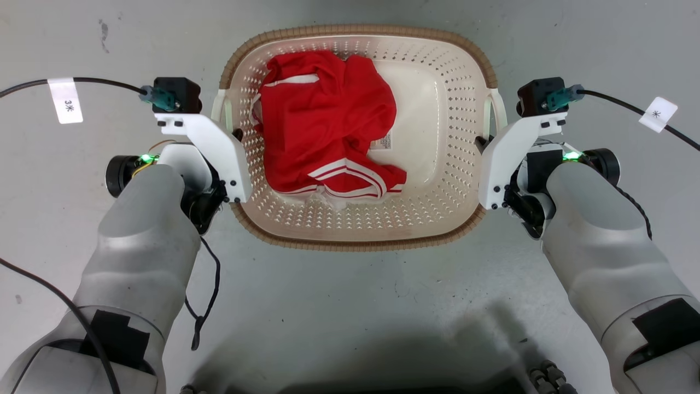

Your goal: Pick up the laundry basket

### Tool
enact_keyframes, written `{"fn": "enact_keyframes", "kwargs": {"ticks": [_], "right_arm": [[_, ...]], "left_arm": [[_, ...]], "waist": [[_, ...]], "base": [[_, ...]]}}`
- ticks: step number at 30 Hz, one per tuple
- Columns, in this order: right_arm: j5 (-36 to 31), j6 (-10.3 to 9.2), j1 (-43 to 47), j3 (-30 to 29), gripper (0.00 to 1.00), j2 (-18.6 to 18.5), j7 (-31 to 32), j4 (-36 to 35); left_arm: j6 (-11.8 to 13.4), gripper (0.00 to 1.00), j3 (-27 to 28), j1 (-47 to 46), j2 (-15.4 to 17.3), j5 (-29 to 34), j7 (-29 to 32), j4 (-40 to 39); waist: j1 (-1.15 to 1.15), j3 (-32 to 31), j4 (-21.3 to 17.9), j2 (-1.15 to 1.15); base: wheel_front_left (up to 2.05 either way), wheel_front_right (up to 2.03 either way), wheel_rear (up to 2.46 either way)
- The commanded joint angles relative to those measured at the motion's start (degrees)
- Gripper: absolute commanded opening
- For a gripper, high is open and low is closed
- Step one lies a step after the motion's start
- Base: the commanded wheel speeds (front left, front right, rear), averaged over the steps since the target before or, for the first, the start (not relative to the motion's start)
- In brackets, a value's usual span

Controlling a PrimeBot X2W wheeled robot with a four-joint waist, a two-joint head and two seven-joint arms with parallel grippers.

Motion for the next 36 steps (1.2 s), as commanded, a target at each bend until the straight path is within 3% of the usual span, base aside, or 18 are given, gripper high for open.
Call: {"fn": "enact_keyframes", "kwargs": {"ticks": [1, 12, 36], "right_arm": [[0.4, 0.02, -0.1, 0.6, 0.00, -0.1, 0.3, -0.2], [4.4, 0.09, 1.3, 4.7, 0.00, 0.1, 3.1, -0.6], [12.6, 0.13, 6.1, 10.0, 0.00, 0.2, 21.9, 1.0]], "left_arm": [[0.2, 0.00, -0.5, 0.3, 0.4, -0.5, 0.2, -0.2], [0.1, 0.00, -4.6, 1.2, 0.3, -4.5, 3.1, 0.8], [0.1, 0.00, -8.0, 6.1, -1.6, -10.7, 12.5, 5.0]], "waist": [[0.00, -0.3, 0.0, 0.00], [0.00, -5.7, 0.1, 0.00], [0.00, -32.0, 0.6, 0.00]], "base": [[0.00, 0.00, 0.00], [0.00, 0.00, 0.00], [0.00, 0.00, 0.00]]}}
